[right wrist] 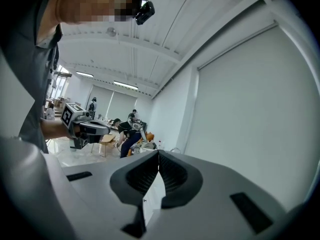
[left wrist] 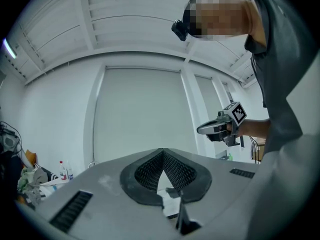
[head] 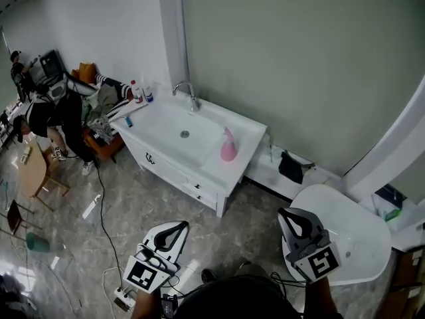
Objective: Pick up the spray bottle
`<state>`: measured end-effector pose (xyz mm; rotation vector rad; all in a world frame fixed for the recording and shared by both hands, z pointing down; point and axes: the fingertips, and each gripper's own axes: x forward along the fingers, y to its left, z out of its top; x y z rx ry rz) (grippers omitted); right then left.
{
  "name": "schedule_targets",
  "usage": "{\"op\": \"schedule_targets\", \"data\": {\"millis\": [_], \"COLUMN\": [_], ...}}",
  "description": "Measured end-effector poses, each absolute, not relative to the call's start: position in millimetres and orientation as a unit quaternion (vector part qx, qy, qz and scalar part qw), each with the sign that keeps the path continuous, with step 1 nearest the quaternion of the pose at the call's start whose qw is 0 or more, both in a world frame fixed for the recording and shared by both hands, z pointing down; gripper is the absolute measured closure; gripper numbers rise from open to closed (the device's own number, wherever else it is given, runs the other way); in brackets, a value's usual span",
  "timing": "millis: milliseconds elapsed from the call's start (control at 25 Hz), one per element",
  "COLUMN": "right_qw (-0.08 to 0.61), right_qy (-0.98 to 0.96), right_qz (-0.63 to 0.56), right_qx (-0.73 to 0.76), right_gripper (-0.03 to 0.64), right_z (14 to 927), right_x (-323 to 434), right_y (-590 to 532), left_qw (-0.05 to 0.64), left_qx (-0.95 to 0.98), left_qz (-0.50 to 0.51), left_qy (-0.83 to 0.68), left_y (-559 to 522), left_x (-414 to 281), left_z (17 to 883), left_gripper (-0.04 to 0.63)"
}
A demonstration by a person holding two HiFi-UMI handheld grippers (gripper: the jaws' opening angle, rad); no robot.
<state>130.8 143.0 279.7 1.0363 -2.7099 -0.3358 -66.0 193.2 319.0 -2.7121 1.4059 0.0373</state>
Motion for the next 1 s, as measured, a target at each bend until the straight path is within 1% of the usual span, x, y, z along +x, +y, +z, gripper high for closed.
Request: {"op": "schedule_targets", "data": {"millis": [160, 400, 600, 760, 840, 920, 1000], "right_qw": [0.114, 0.086, 0.126, 0.121, 0.131, 0.142, 0.134], "right_qy": [-0.924, -0.937, -0.939, -0.944, -0.945, -0.945, -0.946], "right_qz": [-0.103, -0.096, -0.091, -0.111, -0.113, -0.118, -0.118], "right_qx": [0.350, 0.325, 0.306, 0.285, 0.278, 0.271, 0.271], "right_gripper": [0.607, 0.607, 0.607, 0.607, 0.607, 0.607, 0.607], "right_z": [284, 276, 288, 290, 293, 292, 287], "right_x": [140, 149, 165, 180, 190, 197, 199], "right_y": [124, 96, 72, 62, 56, 51, 47], "left_qw": [0.039, 0.029, 0.016, 0.010, 0.005, -0.009, -0.023], "left_qx": [-0.882, -0.877, -0.860, -0.861, -0.861, -0.857, -0.855], "left_qz": [0.009, 0.016, 0.022, 0.005, 0.013, 0.021, 0.013], "left_qy": [0.469, 0.480, 0.510, 0.508, 0.509, 0.515, 0.518], "left_y": [180, 168, 159, 150, 145, 144, 141], "left_x": [-63, -44, -26, -1, 14, 23, 25], "left_z": [318, 304, 312, 330, 333, 334, 333], "left_gripper": [0.594, 0.594, 0.594, 0.594, 0.594, 0.594, 0.594]}}
